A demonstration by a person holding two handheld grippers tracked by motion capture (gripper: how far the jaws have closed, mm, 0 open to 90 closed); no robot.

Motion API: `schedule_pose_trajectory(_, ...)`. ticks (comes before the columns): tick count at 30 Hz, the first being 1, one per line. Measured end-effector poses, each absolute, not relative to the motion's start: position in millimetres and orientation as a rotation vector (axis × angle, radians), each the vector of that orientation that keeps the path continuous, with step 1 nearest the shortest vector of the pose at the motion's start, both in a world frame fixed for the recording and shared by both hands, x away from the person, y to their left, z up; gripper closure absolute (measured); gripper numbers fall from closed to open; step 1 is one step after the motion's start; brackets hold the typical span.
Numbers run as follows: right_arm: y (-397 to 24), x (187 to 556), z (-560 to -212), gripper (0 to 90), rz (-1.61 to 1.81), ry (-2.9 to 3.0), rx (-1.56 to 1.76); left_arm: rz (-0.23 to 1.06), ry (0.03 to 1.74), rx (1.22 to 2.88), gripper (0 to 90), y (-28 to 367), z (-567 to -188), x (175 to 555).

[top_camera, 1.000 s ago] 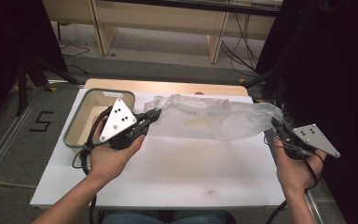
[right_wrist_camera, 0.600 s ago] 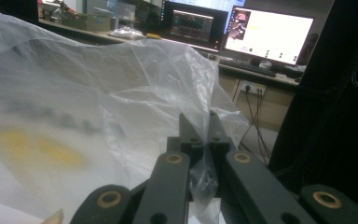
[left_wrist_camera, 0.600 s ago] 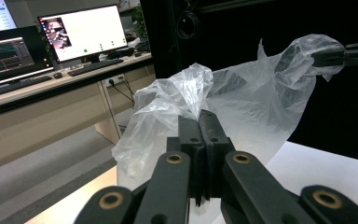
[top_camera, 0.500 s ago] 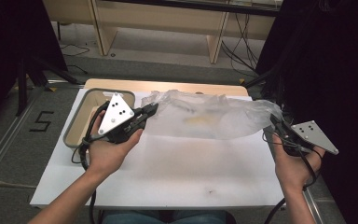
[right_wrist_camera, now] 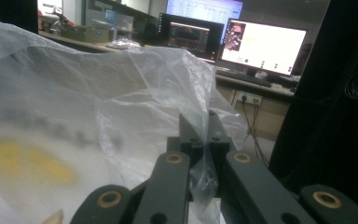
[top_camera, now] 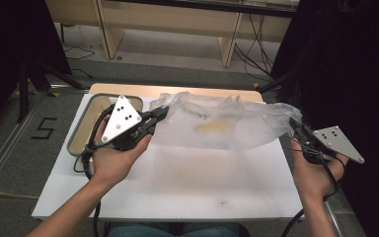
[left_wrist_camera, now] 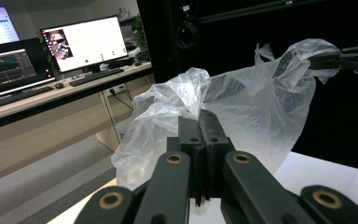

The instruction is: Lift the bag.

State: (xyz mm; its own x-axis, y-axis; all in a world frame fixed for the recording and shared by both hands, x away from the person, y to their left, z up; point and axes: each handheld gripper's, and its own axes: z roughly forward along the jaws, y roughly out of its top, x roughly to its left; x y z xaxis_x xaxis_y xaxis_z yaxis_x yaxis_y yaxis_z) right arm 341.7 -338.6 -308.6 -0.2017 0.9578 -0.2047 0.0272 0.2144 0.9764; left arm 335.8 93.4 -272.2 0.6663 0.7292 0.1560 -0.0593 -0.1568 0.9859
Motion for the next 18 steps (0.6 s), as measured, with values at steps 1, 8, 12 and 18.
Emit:
schedule_pose_trajectory(1,-338.5,341.7,-308.1,90.0,1.168,1.481,0.983,0.760,0.566,1.590,89.4,93.7,-271.7,336.2)
schedule_pose_trajectory(8,-337.8,343.4,-307.4,90.0,1.170,1.482,0.984,0.771,0.573,1.581,89.4,96.2,-268.5,338.6)
schedule_pose_trajectory(12,-337.4,344.3,-306.4,90.0,1.173,1.479,0.981,0.775,0.577,1.576,89.4,98.5,-266.6,339.8)
schedule_pose_trajectory(18,-336.0,346.1,-305.1,90.0,1.175,1.478,0.977,0.785,0.584,1.576,89.4,99.8,-265.3,342.8)
